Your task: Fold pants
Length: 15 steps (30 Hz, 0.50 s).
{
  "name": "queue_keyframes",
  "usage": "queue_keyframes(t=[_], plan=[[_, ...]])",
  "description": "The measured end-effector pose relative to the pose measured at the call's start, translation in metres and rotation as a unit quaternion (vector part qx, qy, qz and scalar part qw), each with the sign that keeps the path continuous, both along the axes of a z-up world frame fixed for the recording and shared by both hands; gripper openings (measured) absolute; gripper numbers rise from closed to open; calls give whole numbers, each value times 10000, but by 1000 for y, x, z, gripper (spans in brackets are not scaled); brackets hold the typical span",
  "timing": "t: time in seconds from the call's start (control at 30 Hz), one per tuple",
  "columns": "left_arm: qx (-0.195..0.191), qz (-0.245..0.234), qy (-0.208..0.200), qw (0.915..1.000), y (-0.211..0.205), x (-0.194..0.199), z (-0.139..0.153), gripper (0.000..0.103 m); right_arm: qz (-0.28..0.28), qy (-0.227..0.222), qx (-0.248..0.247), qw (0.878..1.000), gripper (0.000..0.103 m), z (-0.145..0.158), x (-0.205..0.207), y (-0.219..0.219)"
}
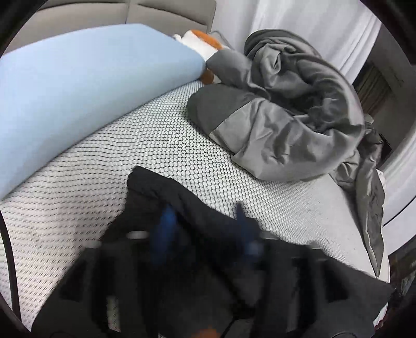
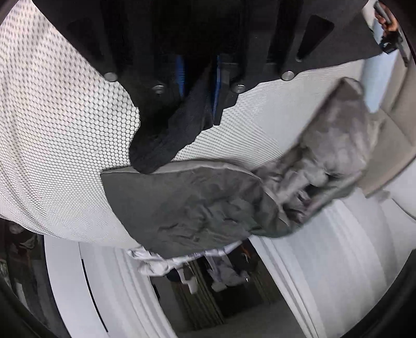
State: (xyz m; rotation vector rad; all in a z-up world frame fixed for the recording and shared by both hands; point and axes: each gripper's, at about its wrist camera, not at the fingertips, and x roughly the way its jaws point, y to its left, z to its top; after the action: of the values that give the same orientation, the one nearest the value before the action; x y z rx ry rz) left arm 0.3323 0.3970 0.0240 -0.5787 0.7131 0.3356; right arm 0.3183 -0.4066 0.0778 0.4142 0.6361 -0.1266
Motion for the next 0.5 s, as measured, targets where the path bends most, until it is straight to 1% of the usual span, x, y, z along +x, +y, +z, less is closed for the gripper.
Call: queue_keyframes(t=[0.03,0.07,0.13,0.17,0.2,0.23,0.27,0.3,0.37,0.5], plan=[[59,83,-5,9999,-1,4,-3,84,-29,139,-37,9999,34,-5,6,0],[159,146,-56,9998,-2,5,-4,87,-42,288,-47,9996,44,-10,12,-1],[336,112,-230,9991,-9,-1,-2,89,12,299,3,9996,50,-17,9,0],[358,29,-304,9989,-14,-6,-1,91,102,250,-71,9996,55,-16,4,2],[388,-41,-358,9986,-18,-12,1,98,193,211,-141,9995,66,-16,-2,5],[466,-115,-429,9979,-25,-21,4,102,259,177,-158,9994,72,-17,-8,6],[523,-165,-494,9973,-32,-30,6,102,320,136,-141,9993,84,-17,-14,8],[585,-257,-564,9964,-41,-40,10,102,387,87,-87,9992,93,-18,-22,10],[622,-426,-625,9952,-60,-59,18,102,482,32,64,9988,99,-20,-39,13],[515,-560,-833,9936,-95,-100,26,102,444,-19,510,9977,101,-28,-79,14]])
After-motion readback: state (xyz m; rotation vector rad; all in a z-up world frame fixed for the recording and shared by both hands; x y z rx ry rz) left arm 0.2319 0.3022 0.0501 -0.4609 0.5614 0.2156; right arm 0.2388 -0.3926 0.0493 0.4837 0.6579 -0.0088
